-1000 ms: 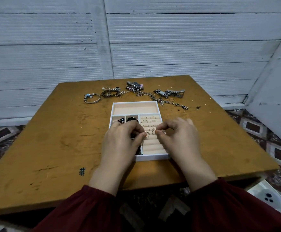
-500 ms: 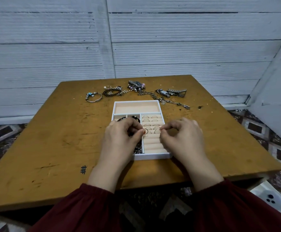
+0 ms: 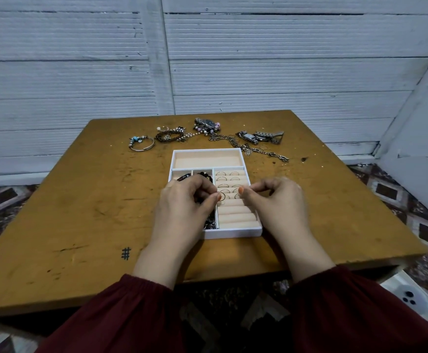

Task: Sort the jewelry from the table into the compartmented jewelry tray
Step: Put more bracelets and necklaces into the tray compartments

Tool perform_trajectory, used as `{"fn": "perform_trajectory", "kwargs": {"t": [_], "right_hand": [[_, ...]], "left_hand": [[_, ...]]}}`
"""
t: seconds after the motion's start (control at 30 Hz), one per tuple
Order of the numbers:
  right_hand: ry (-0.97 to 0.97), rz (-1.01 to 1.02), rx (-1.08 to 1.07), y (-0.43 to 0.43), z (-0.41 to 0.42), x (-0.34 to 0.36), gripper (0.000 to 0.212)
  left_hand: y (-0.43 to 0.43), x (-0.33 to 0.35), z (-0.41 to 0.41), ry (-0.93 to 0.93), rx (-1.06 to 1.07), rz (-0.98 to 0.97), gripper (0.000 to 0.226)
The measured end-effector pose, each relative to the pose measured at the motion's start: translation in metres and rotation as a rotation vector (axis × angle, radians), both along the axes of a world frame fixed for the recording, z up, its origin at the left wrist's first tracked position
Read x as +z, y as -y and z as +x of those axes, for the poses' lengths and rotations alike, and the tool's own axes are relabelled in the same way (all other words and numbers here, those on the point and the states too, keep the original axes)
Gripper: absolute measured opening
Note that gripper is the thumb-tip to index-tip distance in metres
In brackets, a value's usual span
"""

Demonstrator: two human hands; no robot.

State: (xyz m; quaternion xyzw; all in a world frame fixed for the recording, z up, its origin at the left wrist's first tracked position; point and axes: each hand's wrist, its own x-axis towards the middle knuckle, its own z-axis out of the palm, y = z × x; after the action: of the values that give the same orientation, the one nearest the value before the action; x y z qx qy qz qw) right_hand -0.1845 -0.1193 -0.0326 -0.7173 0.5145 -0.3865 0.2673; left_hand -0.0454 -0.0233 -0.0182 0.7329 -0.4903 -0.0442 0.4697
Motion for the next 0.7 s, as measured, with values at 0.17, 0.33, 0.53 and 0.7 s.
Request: {"fn": "perform_trajectory", "kwargs": {"t": [0.17,0.33,0.53,0.7], "right_hand": [[0.018,0.01,0.004,0.0042,0.0015,-0.0063,0.038],[0.025,0.012,0.008,0.0038,-0.0003,-0.008,0.03],[0.016,-0.008,0.016,0.0024,-0.0014,-0.0063,0.023],[0.125,0.066,0.006,0.0083,-0.0016,-0.0086,0.035]], "left_hand": [[-0.0009,0.0012,-0.002,0.025,0.006,0.011,0.017],[0.0,0.0031,-0.0028,0.038,0.007,0.024,0.013],[-0.0002,0.0029,-0.0031,0.046,0.01,0.028,0.011],[0.0015,0.0043,-0.0076,0.139,0.017,0.027,0.009]]}}
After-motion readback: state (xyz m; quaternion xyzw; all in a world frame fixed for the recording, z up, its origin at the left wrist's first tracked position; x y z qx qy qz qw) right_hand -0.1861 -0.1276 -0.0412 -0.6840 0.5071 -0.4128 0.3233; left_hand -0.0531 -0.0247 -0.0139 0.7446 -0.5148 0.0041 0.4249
